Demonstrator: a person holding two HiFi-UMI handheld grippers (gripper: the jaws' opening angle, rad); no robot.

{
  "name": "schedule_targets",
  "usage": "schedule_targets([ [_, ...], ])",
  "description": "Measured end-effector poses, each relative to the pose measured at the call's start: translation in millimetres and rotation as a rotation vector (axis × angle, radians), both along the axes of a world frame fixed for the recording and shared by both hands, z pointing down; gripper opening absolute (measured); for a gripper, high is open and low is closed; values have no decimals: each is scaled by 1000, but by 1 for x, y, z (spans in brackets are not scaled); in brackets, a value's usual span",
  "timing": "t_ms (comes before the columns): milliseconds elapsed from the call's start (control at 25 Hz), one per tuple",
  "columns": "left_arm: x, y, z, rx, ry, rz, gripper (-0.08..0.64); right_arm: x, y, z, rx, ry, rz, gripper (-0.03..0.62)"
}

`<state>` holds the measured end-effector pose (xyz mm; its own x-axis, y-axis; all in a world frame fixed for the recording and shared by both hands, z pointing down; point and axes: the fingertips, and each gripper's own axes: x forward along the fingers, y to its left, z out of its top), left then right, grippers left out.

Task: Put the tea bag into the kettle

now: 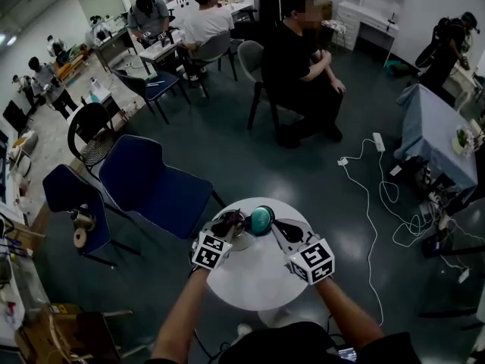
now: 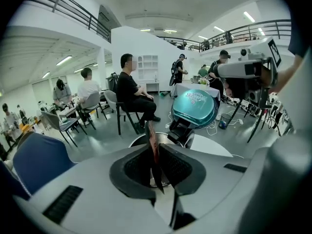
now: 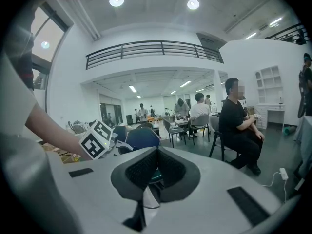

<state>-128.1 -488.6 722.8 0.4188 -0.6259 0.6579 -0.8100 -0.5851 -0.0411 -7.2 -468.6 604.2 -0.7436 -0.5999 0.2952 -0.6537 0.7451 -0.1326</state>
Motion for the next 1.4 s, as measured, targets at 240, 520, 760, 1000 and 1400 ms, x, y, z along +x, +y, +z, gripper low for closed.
schedule_targets([
  [240,-5,2,-7,13,2,7,60,-7,2,3,-6,4,-9,15],
  [520,-2,1,-30,66,-37,25,60,-6,5,5,-16,2,-10,15],
  [760,-2,-2,-30,62,-38,15,18,-6,8,8,-20,6,-16,15],
  [1000,-3,-3,-25,46,-30,6,17,-1,8,9,-24,5,-10,15],
  [1400,-9,-4,-10,1,-32,-18,17,1,5,12,-30,1,-5,16],
])
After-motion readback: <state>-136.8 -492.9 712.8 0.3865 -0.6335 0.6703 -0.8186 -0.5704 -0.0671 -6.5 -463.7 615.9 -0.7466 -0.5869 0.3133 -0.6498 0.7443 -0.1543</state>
